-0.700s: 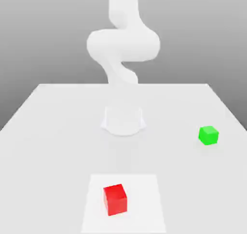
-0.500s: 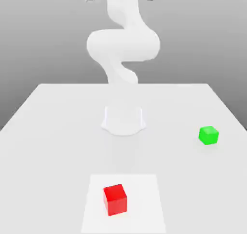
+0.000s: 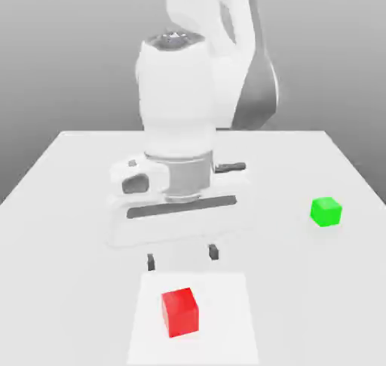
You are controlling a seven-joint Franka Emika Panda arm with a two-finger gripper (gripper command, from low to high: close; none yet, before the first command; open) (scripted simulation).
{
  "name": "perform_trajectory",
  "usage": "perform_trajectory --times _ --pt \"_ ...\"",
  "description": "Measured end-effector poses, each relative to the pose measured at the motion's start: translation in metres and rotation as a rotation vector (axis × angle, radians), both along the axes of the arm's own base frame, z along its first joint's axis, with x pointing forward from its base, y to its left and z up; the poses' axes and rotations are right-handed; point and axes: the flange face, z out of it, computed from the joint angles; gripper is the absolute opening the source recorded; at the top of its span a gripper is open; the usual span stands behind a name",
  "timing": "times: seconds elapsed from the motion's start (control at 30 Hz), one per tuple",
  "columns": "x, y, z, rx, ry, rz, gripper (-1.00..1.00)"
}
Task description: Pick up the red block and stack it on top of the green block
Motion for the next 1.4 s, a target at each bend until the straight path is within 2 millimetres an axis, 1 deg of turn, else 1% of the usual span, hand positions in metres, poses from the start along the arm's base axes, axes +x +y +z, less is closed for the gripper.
perform_trajectory --times 0.07,0.2,0.23,0.4,0.43,0.47,0.53,0.63,0.67,0.7,0.8,0.9,0.93,1.0,1.1,1.23,1.3,1.4 --pt "-0.005 -0.001 -0.027 -0.006 0.025 0.011 0.0" --pt "-0.007 -0.001 -0.074 -0.007 0.032 0.015 0.0" --pt "-0.008 -0.001 -0.081 -0.007 0.033 0.015 -1.0" --pt "-0.008 -0.001 -0.081 -0.007 0.034 0.015 -1.0" --pt "-0.008 -0.001 -0.085 -0.007 0.034 0.014 -1.0" --pt "-0.008 -0.001 -0.081 -0.007 0.034 0.015 -1.0" --pt "-0.007 -0.001 -0.064 -0.008 0.033 0.016 -1.0" --pt "-0.007 -0.001 -0.032 -0.007 0.033 0.015 -1.0" --pt "-0.009 0.008 -0.025 -0.002 0.033 0.034 -1.0" --pt "-0.011 0.027 -0.019 0.005 0.033 0.075 -1.0" --pt "-0.03 0.108 -0.008 0.029 0.032 0.256 -1.0" --pt "-0.061 0.173 0.0 0.047 0.034 0.419 -1.0" --pt "-0.073 0.192 0.003 0.051 0.035 0.473 -1.0" --pt "-0.099 0.225 0.008 0.057 0.036 0.569 -1.0" --pt "-0.14 0.263 0.014 0.057 0.037 0.703 -1.0" --pt "-0.207 0.308 0.019 0.041 0.038 0.91 -1.0" --pt "-0.243 0.323 0.02 0.027 0.037 1.015 -1.0" --pt "-0.298 0.337 0.02 -0.002 0.032 1.169 -1.0"
